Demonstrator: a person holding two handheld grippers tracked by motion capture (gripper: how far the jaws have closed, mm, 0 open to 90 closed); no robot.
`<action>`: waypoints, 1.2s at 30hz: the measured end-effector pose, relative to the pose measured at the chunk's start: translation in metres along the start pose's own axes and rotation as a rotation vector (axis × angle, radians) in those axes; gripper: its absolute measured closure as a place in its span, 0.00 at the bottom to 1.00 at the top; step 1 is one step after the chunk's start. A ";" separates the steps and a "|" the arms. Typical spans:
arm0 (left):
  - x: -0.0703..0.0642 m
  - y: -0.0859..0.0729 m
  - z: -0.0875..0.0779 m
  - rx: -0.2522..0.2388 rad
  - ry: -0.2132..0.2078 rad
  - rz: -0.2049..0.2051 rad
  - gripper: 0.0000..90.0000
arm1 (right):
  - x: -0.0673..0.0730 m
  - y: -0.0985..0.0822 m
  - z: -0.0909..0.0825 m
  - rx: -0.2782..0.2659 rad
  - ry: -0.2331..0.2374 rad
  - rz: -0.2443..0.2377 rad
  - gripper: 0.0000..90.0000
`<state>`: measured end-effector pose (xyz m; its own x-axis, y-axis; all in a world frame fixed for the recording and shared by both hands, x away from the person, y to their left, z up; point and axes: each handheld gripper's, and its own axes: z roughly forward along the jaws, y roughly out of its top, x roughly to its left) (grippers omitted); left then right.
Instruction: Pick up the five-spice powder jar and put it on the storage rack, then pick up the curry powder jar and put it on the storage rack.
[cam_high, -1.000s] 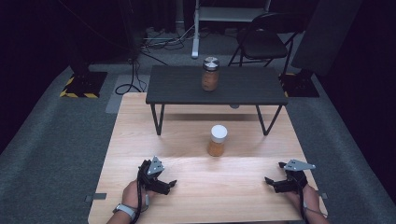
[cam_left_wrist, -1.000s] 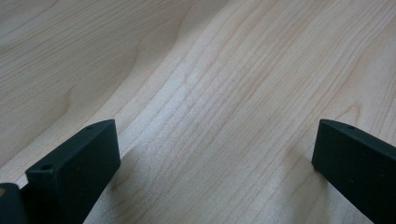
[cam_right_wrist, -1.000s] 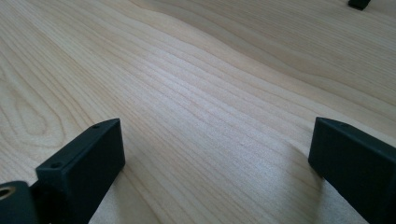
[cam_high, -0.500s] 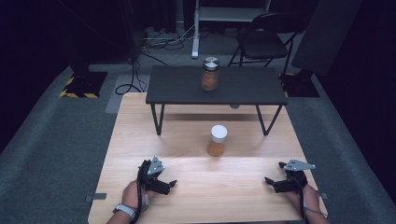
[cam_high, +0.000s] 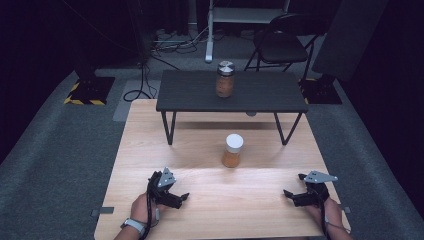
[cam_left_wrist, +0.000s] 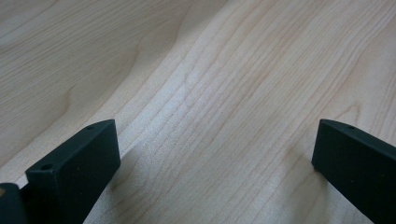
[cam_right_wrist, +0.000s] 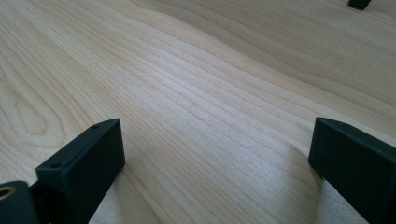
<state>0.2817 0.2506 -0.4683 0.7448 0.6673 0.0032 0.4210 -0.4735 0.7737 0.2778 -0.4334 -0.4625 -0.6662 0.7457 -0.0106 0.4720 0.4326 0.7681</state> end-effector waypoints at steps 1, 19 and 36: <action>0.000 0.000 0.000 0.000 0.000 0.000 0.01 | 0.000 0.000 0.000 0.000 0.000 0.000 0.03; 0.001 0.001 0.000 0.001 -0.003 0.001 0.00 | 0.000 0.000 0.000 0.001 0.004 -0.005 0.03; 0.001 0.001 0.001 0.001 -0.004 0.002 0.00 | -0.003 0.008 -0.001 0.026 0.009 -0.010 0.07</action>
<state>0.2830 0.2507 -0.4682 0.7475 0.6642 0.0018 0.4201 -0.4749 0.7733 0.2831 -0.4327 -0.4562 -0.6761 0.7367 -0.0121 0.4804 0.4532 0.7508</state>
